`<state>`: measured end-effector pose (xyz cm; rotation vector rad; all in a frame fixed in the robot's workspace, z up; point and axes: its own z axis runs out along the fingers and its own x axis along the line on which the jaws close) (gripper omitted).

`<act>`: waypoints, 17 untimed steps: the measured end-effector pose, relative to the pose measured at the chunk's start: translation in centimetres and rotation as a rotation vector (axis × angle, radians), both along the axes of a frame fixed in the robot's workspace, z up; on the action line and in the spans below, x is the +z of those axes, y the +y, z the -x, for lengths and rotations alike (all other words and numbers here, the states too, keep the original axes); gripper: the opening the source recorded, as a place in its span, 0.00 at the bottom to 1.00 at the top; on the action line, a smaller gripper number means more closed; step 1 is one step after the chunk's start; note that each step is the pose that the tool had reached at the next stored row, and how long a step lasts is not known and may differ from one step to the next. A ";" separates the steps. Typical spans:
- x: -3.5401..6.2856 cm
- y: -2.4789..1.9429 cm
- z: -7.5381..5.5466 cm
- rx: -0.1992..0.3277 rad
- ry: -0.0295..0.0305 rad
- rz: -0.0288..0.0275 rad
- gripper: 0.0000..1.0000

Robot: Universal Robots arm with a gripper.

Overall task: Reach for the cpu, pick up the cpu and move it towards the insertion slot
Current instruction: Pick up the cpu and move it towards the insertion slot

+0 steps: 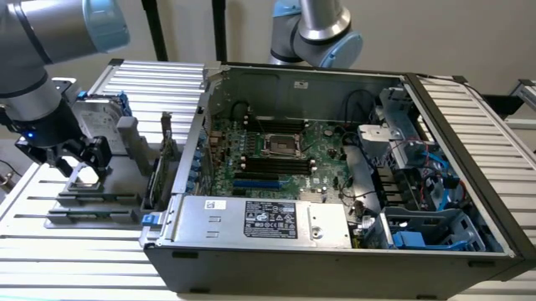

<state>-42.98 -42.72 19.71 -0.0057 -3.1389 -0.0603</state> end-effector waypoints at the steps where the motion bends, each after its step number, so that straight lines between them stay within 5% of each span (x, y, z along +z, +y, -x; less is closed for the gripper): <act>1: -0.06 0.00 0.0 0.000 0.0000 0.0000 0.71; 17: -0.76 0.42 0.2 0.000 0.0001 0.0001 0.71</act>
